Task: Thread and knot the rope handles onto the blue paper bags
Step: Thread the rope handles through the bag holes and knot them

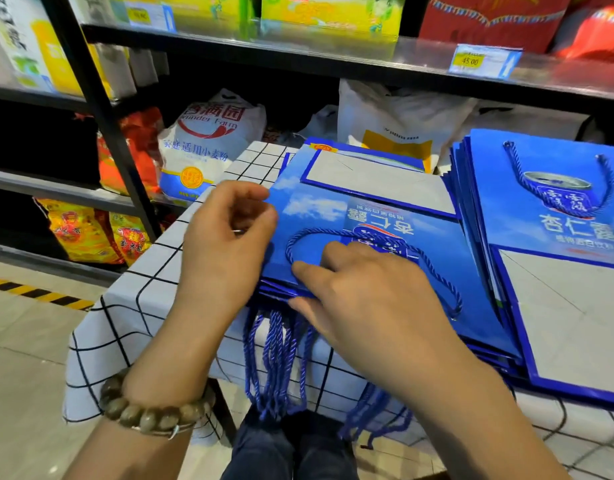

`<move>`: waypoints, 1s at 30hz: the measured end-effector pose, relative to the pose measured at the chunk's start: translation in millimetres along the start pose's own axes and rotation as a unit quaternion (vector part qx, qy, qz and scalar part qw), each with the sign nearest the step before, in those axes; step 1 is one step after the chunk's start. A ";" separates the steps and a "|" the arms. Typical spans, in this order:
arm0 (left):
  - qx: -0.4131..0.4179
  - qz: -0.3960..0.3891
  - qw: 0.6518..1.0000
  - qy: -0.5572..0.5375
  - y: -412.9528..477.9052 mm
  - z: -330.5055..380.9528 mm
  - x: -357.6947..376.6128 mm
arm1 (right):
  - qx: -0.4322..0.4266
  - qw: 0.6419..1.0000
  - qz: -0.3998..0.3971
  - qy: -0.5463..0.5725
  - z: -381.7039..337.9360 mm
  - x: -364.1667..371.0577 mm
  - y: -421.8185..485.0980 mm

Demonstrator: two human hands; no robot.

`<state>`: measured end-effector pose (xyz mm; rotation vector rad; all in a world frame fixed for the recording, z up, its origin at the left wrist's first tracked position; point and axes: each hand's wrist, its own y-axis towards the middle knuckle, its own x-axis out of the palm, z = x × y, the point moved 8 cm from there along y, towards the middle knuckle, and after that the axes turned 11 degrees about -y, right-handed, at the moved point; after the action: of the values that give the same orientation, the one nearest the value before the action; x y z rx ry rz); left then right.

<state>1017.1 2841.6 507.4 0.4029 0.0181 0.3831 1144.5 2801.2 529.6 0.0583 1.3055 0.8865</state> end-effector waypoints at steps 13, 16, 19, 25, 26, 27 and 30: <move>0.095 -0.268 0.958 -0.035 -45.4 55.9 80.8 | 0.238 0.819 0.430 0.295 84.2 -91.1 -3.7; 0.182 -0.224 0.953 0.088 -27.3 66.1 79.2 | 0.344 0.638 0.410 0.554 115.8 -48.9 -8.4; 0.166 -0.226 0.944 0.175 -5.4 45.6 72.5 | 0.415 0.547 0.305 0.660 103.2 1.3 -17.8; 0.049 -0.354 0.871 0.337 -7.2 -22.0 81.5 | 0.499 0.563 0.176 0.635 89.4 47.5 -63.0; 0.037 -0.365 0.862 0.349 -7.8 -26.5 82.0 | 0.508 0.577 0.178 0.615 93.0 44.8 -69.2; 0.031 -0.371 0.858 0.354 -7.6 -27.6 81.8 | 0.513 0.600 0.186 0.585 97.2 38.1 -74.0; 0.026 -0.386 0.843 0.372 -8.5 -23.1 83.0 | 0.477 0.720 0.220 0.454 106.5 2.4 -73.9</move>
<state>1095.2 2873.7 487.7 0.2480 0.9339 -0.2885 1274.0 2798.3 523.3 0.8746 2.6760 0.5014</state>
